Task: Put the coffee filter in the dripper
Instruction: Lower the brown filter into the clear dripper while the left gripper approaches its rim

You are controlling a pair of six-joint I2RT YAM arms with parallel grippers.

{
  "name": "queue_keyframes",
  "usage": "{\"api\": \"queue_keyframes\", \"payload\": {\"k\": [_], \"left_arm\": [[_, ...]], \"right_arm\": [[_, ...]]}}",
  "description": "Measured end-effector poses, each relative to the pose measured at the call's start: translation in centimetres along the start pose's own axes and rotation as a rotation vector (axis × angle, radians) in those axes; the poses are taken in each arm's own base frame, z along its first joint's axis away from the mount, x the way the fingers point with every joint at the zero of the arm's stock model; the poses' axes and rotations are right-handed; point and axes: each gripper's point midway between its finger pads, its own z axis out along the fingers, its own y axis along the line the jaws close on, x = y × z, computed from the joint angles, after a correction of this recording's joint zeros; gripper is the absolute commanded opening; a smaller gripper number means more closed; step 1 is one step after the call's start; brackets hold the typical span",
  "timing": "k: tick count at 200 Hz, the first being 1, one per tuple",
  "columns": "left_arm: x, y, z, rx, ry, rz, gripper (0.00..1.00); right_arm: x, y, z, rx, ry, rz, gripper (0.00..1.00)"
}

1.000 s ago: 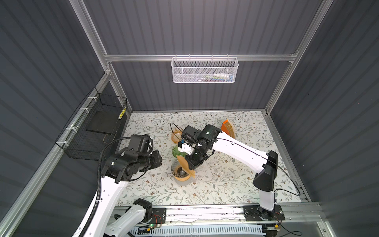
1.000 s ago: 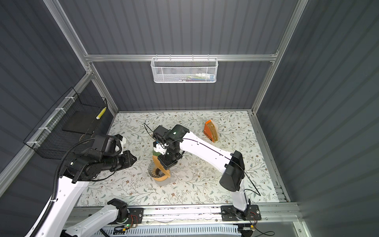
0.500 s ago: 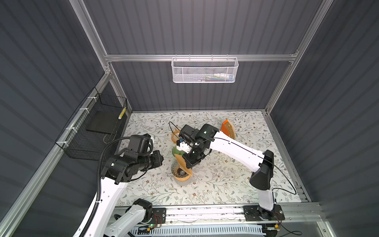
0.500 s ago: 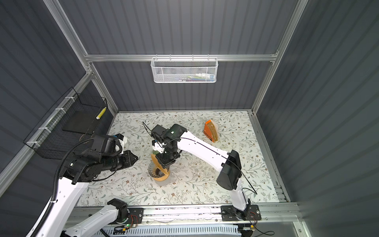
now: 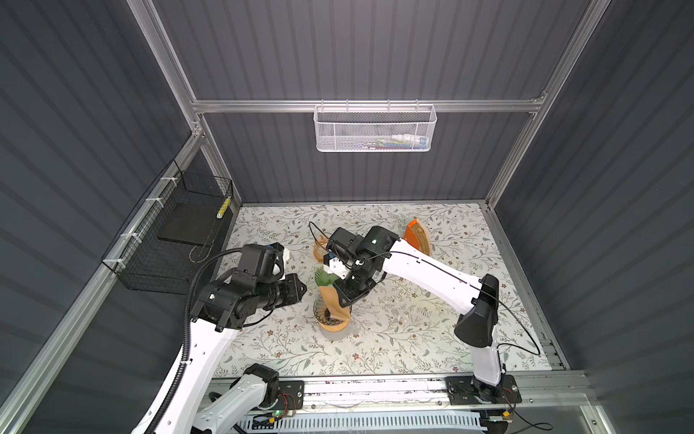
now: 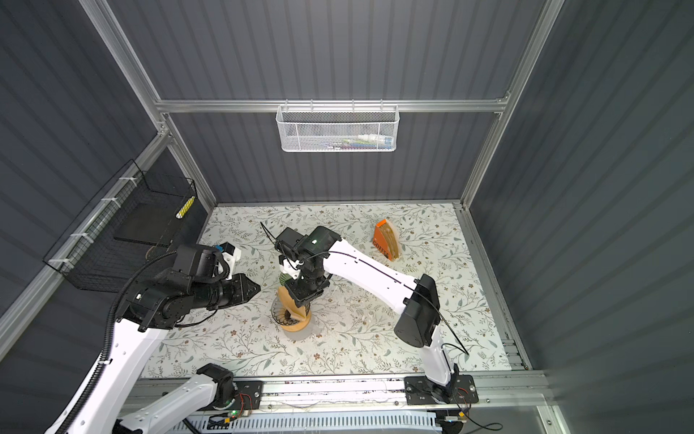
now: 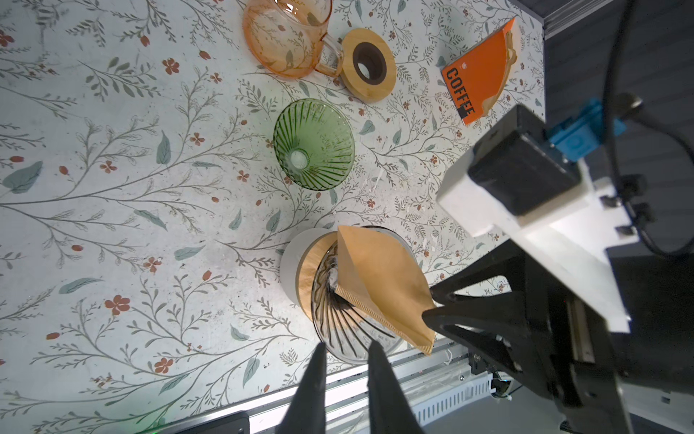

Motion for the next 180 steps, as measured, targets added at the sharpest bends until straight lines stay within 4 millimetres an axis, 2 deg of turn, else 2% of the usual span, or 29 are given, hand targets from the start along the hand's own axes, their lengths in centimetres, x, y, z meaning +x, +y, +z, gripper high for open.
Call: {"api": "queue_keyframes", "payload": {"k": [52,102,145,180], "left_arm": [[0.5,-0.7,1.6,0.054,0.057,-0.008,0.21],[0.0,-2.0,2.9,0.122,0.082,-0.019,0.2],[-0.1,-2.6,4.3,0.144,0.131,-0.028,0.19],[0.5,-3.3,5.1,0.157,0.168,-0.021,0.19]], "right_arm": [[-0.6,-0.5,-1.7,0.007,-0.082,-0.004,0.25],[-1.5,-2.5,-3.9,-0.026,-0.204,0.045,0.21],[-2.8,-3.9,-3.1,-0.056,-0.26,0.078,0.21],[-3.4,-3.8,-2.1,-0.092,-0.277,0.079,0.21]]}}
